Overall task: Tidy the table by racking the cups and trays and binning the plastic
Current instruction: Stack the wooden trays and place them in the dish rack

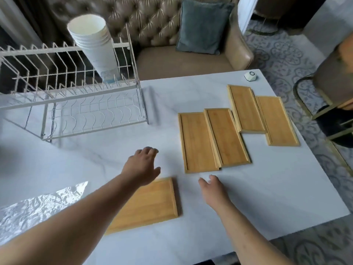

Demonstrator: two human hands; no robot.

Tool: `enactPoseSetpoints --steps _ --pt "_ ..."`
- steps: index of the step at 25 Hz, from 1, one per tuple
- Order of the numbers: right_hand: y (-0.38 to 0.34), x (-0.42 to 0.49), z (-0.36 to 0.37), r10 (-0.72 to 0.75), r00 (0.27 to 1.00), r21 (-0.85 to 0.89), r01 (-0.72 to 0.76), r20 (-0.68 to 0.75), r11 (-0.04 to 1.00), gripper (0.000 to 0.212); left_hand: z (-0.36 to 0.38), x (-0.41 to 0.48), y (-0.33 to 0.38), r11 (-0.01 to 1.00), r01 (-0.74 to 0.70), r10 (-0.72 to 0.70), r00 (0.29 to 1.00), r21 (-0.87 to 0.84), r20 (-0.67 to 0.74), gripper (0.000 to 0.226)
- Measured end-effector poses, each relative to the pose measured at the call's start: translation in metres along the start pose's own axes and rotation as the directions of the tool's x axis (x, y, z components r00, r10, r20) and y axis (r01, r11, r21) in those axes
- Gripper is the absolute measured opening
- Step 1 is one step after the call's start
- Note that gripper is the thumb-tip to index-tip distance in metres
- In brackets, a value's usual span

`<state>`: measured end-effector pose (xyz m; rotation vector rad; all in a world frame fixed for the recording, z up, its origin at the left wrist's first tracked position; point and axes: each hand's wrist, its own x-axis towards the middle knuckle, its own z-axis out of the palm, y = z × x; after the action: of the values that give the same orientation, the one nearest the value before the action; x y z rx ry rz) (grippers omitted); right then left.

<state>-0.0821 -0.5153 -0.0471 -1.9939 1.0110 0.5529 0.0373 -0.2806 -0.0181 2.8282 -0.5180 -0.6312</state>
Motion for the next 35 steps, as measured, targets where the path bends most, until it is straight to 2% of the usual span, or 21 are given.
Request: enactPoseSetpoints --steps 4,7,11,14,16,17,18,19,21,23,26,28,31,33,35 --pt "-0.007 0.02 -0.021 0.051 0.996 0.251 -0.066 0.068 0.966 0.044 -0.012 0.073 0.049 0.997 -0.063 0.062 0.998 0.048 0.02 0.076" --pt "-0.008 0.025 -0.03 0.086 0.974 0.413 -0.169 0.211 0.895 0.022 -0.019 0.13 0.075 0.996 -0.072 0.073 0.997 0.045 -0.017 0.081" --pt "-0.007 0.041 -0.04 0.08 0.913 0.576 -0.319 0.4 0.753 0.021 -0.022 0.199 0.097 0.997 -0.048 0.05 0.998 0.058 -0.036 0.089" --pt "-0.013 0.051 -0.046 0.045 0.867 0.613 -0.386 0.496 0.689 0.029 -0.018 0.231 0.103 0.993 -0.05 0.05 0.999 0.103 0.005 0.084" --pt "-0.016 0.056 -0.045 0.045 0.833 0.61 -0.439 0.551 0.66 0.013 -0.017 0.237 0.102 0.99 -0.051 0.046 0.998 0.135 0.035 0.079" --pt "-0.016 0.059 -0.042 0.075 0.825 0.596 -0.463 0.56 0.656 0.021 -0.017 0.237 0.1 0.988 -0.043 0.038 0.999 0.146 0.034 0.076" --pt "-0.017 0.059 -0.042 0.12 0.82 0.576 -0.489 0.56 0.655 0.04 -0.017 0.235 0.097 0.988 -0.024 0.021 1.0 0.15 0.02 0.074" --pt "-0.018 0.06 -0.04 0.129 0.804 0.577 -0.518 0.58 0.632 0.046 -0.017 0.232 0.092 0.988 0.004 -0.005 1.0 0.153 0.005 0.073" --pt "-0.025 0.057 -0.036 0.129 0.784 0.568 -0.542 0.607 0.619 0.036 -0.019 0.222 0.079 0.982 0.073 -0.074 0.997 0.176 -0.003 0.073" --pt "-0.027 0.057 -0.027 0.162 0.78 0.57 -0.565 0.604 0.596 0.043 -0.022 0.211 0.061 0.97 0.155 -0.159 0.987 0.186 0.006 0.07" --pt "-0.026 0.052 -0.014 0.197 0.771 0.557 -0.588 0.606 0.586 0.048 -0.027 0.193 0.042 0.972 0.217 -0.215 0.976 0.095 -0.029 0.057" --pt "-0.022 0.045 -0.005 0.213 0.788 0.545 -0.566 0.577 0.619 0.043 -0.034 0.18 0.036 0.975 0.222 -0.223 0.971 -0.024 -0.086 0.033" --pt "-0.014 0.038 0.005 0.235 0.852 0.571 -0.494 0.467 0.656 0.035 -0.048 0.148 0.028 0.962 0.204 -0.231 0.963 -0.181 -0.141 0.002" --pt "-0.012 0.029 0.004 0.242 0.9 0.558 -0.418 0.363 0.717 0.033 -0.055 0.115 0.017 0.933 0.198 -0.255 0.953 -0.299 -0.165 0.004" --pt "-0.012 0.02 -0.002 0.175 0.965 0.447 -0.246 0.193 0.86 0.034 -0.053 0.077 0.001 0.872 0.221 -0.33 0.925 -0.436 -0.191 0.012"
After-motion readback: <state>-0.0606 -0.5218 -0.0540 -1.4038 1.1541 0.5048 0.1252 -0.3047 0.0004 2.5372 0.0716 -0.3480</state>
